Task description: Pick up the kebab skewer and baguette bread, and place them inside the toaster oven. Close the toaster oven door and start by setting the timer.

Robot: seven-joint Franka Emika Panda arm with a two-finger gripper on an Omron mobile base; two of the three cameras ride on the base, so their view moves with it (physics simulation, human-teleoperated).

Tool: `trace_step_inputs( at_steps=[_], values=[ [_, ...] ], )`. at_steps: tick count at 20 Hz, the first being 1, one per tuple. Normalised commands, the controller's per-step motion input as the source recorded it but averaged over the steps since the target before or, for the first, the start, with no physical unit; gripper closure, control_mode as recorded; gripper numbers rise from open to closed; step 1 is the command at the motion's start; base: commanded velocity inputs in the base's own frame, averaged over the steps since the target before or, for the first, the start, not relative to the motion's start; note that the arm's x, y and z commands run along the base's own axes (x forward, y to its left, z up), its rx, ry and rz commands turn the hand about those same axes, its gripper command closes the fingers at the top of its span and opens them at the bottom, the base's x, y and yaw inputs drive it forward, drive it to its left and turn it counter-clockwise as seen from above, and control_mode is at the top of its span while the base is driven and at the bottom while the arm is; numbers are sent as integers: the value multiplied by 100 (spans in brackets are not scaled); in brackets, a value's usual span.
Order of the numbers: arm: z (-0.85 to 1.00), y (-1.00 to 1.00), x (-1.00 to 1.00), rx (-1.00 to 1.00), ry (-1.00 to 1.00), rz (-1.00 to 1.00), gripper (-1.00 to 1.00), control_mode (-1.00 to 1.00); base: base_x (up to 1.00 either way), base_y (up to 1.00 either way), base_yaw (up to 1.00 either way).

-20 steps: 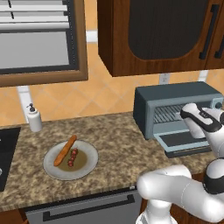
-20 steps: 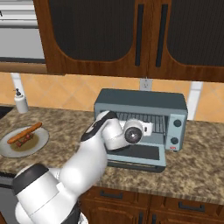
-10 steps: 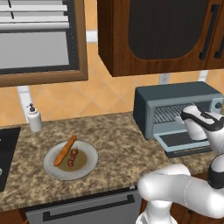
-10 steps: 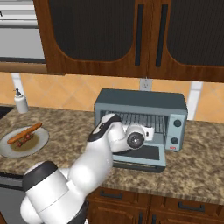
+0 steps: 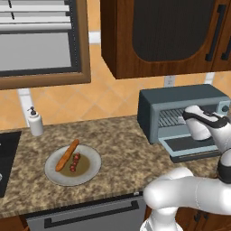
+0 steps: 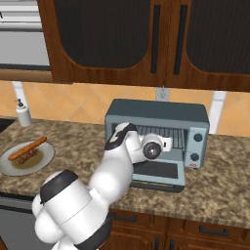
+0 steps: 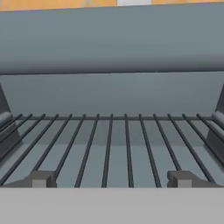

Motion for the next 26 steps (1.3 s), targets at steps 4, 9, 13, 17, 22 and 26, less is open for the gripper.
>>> trace_step_inputs(
  at_steps=[4,9,13,17,22,26],
  values=[
    [-14,1,1,0,4,0,-100,-100,0,0,0],
    [-21,0,0,0,10,0,-100,-100,0,0,0],
    [-44,0,-22,0,18,0,-100,-100,0,0,0],
    [-92,-3,-91,8,18,0,-100,-100,0,0,0],
    [-100,0,-99,6,22,-1,-100,-100,0,0,0],
    [-100,0,-91,1,27,0,-100,-100,0,0,0]
  ],
)
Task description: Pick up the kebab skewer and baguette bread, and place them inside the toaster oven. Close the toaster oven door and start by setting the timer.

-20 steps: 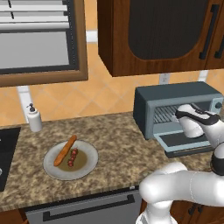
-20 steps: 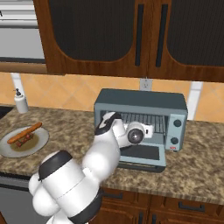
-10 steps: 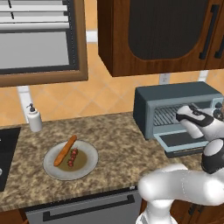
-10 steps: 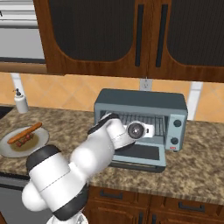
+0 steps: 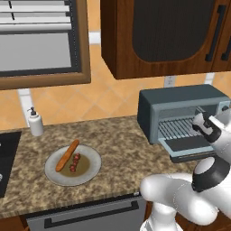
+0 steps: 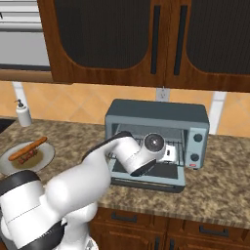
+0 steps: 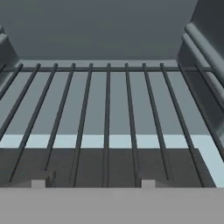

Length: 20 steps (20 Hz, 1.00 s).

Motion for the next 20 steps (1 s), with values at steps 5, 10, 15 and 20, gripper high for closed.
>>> trace_step_inputs(
  at_steps=[5,10,15,20],
  values=[
    [-95,0,-86,0,28,0,-100,-100,0,0,0],
    [-82,0,-82,0,24,0,-100,-100,0,0,0],
    [-3,2,-58,0,3,0,-100,-100,0,0,0],
    [61,65,-46,-1,1,-4,-100,-100,0,0,0]
  ],
)
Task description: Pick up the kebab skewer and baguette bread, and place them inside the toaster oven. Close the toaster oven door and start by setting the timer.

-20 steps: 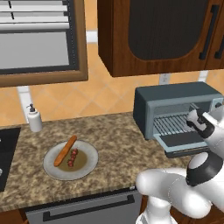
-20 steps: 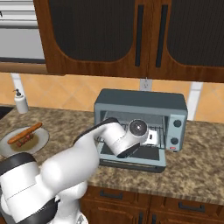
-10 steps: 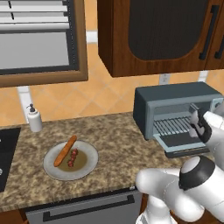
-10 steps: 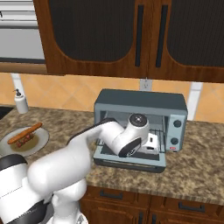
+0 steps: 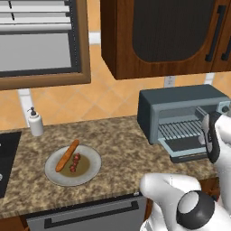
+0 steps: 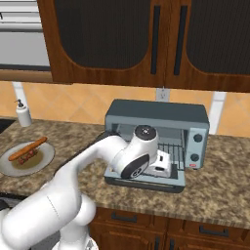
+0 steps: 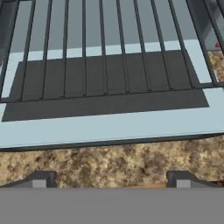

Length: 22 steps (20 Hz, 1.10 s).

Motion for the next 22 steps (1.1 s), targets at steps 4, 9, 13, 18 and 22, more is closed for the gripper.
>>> trace_step_inputs(
  at_steps=[4,9,13,18,22],
  values=[
    [47,90,-36,-2,5,-5,-100,-100,0,0,0],
    [30,99,-36,0,1,-3,-100,-100,0,0,0],
    [14,91,-4,0,2,0,-100,-100,0,0,0],
    [7,89,0,0,3,0,-100,-100,0,0,0],
    [23,90,4,0,7,0,-100,-100,0,0,0]
  ],
)
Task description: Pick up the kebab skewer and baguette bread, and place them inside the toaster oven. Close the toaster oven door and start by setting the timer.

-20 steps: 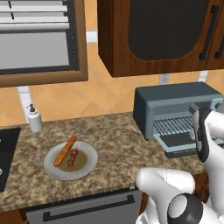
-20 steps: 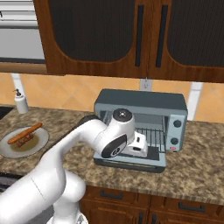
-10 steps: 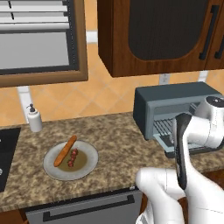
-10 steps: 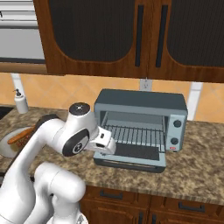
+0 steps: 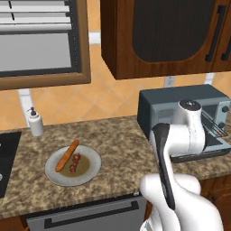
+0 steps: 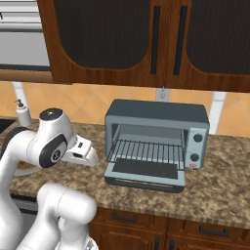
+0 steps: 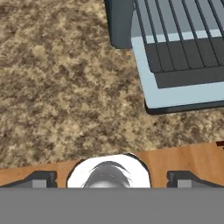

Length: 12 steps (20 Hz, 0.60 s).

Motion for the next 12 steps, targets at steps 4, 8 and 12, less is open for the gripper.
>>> trace_step_inputs(
  at_steps=[4,8,12],
  values=[
    [20,90,6,0,18,0,-100,-100,0,0,0],
    [4,90,4,0,29,0,-100,-100,0,0,0],
    [0,76,10,0,34,0,-100,-100,0,0,0]
  ],
)
